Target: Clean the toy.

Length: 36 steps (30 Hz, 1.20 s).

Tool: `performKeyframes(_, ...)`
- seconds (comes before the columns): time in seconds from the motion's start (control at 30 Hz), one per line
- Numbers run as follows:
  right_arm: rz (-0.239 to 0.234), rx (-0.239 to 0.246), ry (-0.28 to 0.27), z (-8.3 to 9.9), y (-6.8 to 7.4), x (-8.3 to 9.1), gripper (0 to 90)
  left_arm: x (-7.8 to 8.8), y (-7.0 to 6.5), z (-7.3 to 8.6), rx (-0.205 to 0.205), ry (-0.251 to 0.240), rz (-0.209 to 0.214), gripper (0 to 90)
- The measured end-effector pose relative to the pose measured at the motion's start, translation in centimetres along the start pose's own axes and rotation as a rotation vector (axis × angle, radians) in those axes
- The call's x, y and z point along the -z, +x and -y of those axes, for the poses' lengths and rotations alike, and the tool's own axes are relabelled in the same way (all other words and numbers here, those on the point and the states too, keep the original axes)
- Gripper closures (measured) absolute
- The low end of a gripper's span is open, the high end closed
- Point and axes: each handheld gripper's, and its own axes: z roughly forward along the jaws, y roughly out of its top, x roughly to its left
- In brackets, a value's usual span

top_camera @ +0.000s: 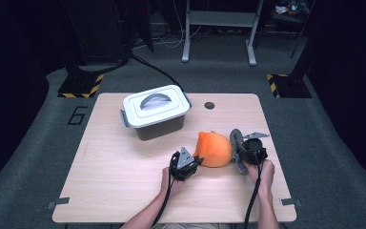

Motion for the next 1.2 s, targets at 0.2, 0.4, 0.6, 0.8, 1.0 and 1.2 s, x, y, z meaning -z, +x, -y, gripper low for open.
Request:
performKeyframes(0.2, -0.029, 0.023, -0.096, -1.3, 0.4, 3.1, 76.0, 0.0, -0.1, 0.0, 0.000, -0.007, -0.006, 81.9)
performKeyframes(0.4, -0.090, 0.096, -0.157, -3.1, 2.7, 5.1, 75.9, 0.0, -0.1, 0.0, 0.004, -0.005, -0.001, 81.8)
performKeyframes(0.6, -0.147, 0.180, -0.176, -4.6, 5.9, 5.2, 75.9, 0.0, -0.1, 0.0, 0.005, -0.006, -0.001, 81.7)
performKeyframes(0.8, -0.165, 0.234, -0.149, -5.3, 8.5, 4.1, 75.7, 0.0, -0.1, 0.0, 0.007, -0.009, -0.005, 81.7)
performKeyframes(1.0, -0.127, 0.245, -0.118, -5.3, 8.8, 2.8, 75.6, -0.1, -0.1, 0.0, 0.006, -0.007, -0.012, 81.7)
performKeyframes(1.2, -0.100, 0.214, -0.131, -4.7, 7.6, 3.2, 75.6, 0.0, -0.1, 0.0, -0.008, 0.002, -0.010, 81.8)
